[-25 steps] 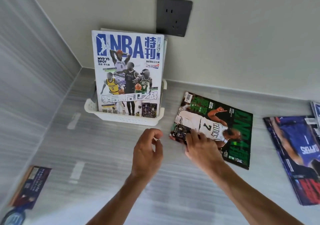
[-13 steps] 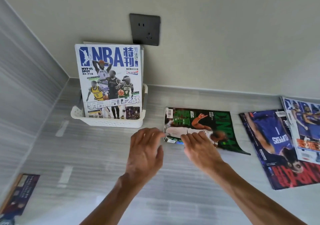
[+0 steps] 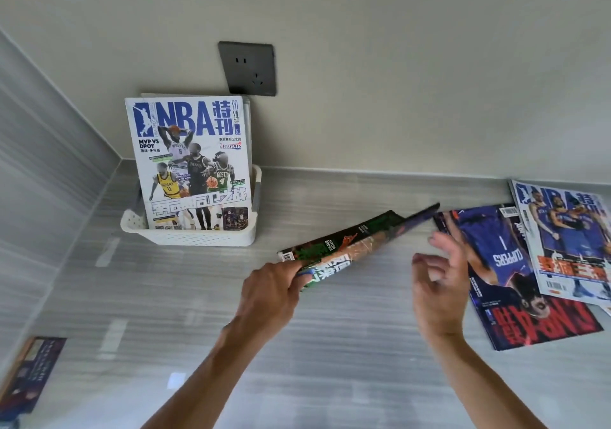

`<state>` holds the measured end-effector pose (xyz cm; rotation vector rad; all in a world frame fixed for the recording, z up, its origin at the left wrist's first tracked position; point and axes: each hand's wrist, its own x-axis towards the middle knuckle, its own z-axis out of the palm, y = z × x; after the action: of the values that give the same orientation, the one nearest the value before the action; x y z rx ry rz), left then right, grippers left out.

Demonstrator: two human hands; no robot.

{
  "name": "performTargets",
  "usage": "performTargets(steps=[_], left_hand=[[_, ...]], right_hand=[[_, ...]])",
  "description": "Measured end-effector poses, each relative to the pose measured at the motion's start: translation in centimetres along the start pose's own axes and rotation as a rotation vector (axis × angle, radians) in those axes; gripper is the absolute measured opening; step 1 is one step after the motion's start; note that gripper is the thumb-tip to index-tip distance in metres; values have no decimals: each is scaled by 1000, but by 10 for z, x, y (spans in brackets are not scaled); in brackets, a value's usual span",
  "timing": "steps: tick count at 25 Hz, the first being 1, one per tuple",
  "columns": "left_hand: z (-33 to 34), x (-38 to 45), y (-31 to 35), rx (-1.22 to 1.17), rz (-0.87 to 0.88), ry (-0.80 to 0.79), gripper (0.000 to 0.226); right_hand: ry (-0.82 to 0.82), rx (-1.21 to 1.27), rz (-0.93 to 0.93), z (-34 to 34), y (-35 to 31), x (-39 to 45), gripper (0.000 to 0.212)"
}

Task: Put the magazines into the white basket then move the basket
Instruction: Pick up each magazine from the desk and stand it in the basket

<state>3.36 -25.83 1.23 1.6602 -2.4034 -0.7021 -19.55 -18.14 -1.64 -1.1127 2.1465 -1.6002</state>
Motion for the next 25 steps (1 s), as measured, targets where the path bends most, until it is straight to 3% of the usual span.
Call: performTargets(steps=[2,4,5,6,8,9,11,13,15,18,20,25], left_hand=[[-8,-13,-17,-239,9,74,26],[-15,-21,-27,-620,6,18,15],[-16,-24,-29,-787,-13,-50,13],[-16,-29,-33,-899,-53,-108,19],[-12,-34,-48,-977,-131,-189,16],[-10,-34,-58,-957,-149,-214,19],[-10,-30,-67,-933,-145,-201,24],[-16,-20,-61,-1056,-166,-39,15],[-27,-9,-42,-1204,-209,155,29],[-42,0,-22,-1286,-130,355,26],[-50,4,-27,-1312,-93,405,28],[-29,1,-59,-1186,-215,363,29]], right_hand=[[-2,325,466,2,5,0,54],[-266,567,776,13,5,1,86],[-386,652,830,19,3,0,94],[-467,713,808,23,-2,-1,86],[-535,848,714,31,-14,2,38],[-538,898,665,32,-20,4,26],[-529,881,527,32,-21,10,30],[-513,779,402,32,-29,13,34],[-526,648,305,38,-39,8,31],[-501,647,266,45,-62,-2,31],[-469,669,280,51,-70,1,30],[-521,554,328,66,-55,-18,33]])
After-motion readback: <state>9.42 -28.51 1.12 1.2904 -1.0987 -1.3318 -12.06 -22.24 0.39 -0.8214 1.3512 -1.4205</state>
